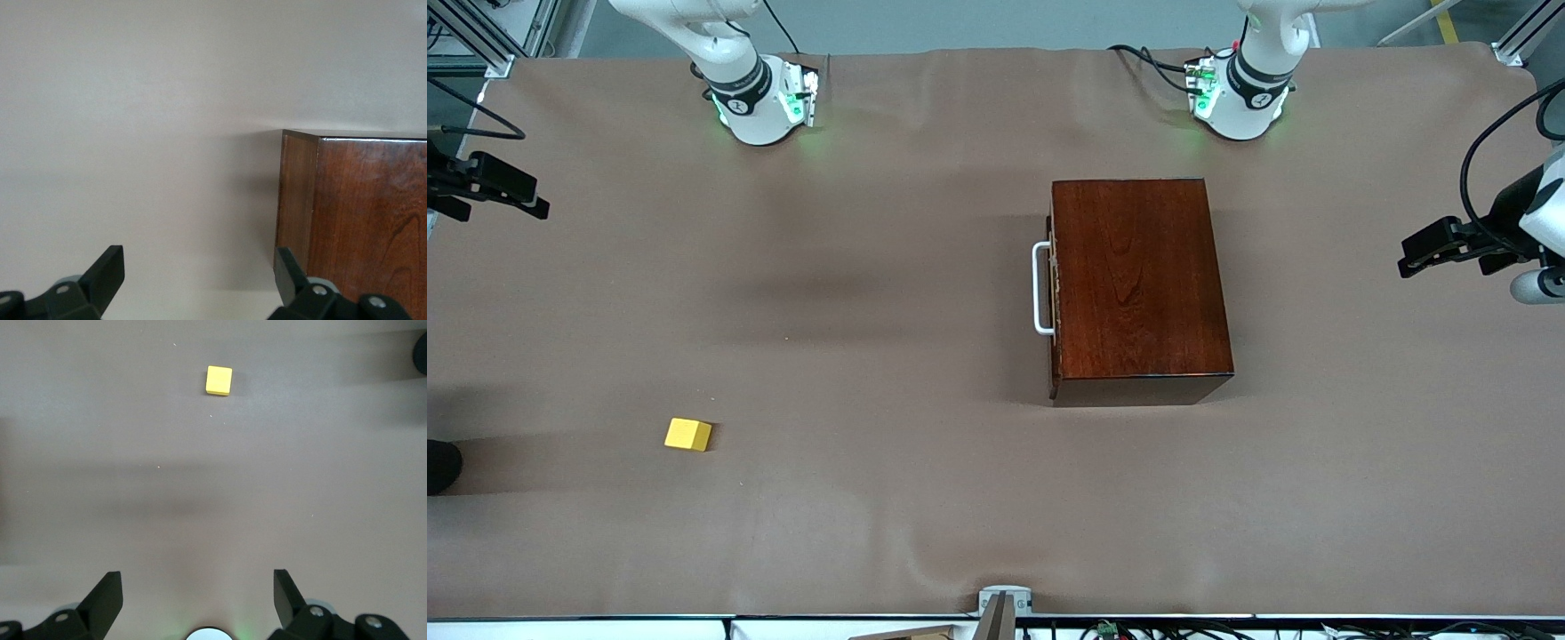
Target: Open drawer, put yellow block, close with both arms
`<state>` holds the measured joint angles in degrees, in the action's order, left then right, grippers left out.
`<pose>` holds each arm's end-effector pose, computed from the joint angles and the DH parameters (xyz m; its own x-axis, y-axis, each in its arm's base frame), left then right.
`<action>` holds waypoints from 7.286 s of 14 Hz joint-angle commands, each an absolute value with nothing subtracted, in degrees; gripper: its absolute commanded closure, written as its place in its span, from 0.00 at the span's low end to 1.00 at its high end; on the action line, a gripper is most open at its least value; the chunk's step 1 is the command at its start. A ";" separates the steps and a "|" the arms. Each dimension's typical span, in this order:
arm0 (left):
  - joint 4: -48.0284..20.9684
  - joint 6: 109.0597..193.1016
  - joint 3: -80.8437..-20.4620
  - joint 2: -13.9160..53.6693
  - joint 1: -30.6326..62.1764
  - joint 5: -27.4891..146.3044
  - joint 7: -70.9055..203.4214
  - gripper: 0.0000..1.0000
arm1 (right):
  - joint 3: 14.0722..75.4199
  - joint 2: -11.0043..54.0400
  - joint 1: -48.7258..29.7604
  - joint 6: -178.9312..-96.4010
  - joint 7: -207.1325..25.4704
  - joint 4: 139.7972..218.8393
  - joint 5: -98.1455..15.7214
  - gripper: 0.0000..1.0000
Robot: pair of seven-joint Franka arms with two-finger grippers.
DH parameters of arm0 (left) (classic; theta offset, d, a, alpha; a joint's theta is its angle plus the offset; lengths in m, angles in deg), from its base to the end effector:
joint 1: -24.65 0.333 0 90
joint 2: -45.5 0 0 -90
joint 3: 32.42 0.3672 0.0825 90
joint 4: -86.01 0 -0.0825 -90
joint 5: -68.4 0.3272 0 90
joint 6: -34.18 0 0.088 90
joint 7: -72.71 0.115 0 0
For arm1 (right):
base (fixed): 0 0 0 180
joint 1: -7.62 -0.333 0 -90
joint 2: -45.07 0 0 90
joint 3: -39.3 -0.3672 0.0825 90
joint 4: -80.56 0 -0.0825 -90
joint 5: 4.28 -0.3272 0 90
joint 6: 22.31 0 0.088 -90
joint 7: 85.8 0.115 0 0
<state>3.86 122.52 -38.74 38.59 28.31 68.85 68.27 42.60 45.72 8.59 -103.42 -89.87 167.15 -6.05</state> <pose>0.5379 -0.0193 0.6597 0.9994 0.0319 -0.0122 0.0320 -0.9995 0.0045 0.4758 -0.0318 0.6846 0.9967 0.0016 -0.0817 -0.0015 -0.9993 -0.0374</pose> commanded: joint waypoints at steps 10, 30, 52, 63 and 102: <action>3.48 122.77 -39.36 39.35 28.08 68.75 67.96 0.00 | 42.81 45.77 6.65 -103.52 -90.02 167.31 -6.65 0.00; 10.59 134.19 -46.39 18.88 -12.95 75.22 19.11 0.00 | 42.81 44.72 5.59 -103.78 -89.93 167.66 -6.65 0.00; 11.91 136.92 -43.49 1.55 -19.47 88.61 19.45 0.00 | 42.99 13.27 8.40 -147.53 -89.75 173.11 -6.47 0.00; 12.35 144.65 -43.14 1.29 -19.56 88.62 13.74 0.00 | 42.90 2.71 8.93 -159.77 -89.58 173.02 -12.97 0.00; 14.46 170.94 -43.93 -1.70 -20.97 76.40 9.95 0.00 | 40.00 9.48 12.01 -145.18 -135.61 166.43 -13.16 1.00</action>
<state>11.90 168.52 -43.58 0.22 -20.49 77.33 11.82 39.90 8.33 12.12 -146.28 -131.57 165.45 -12.17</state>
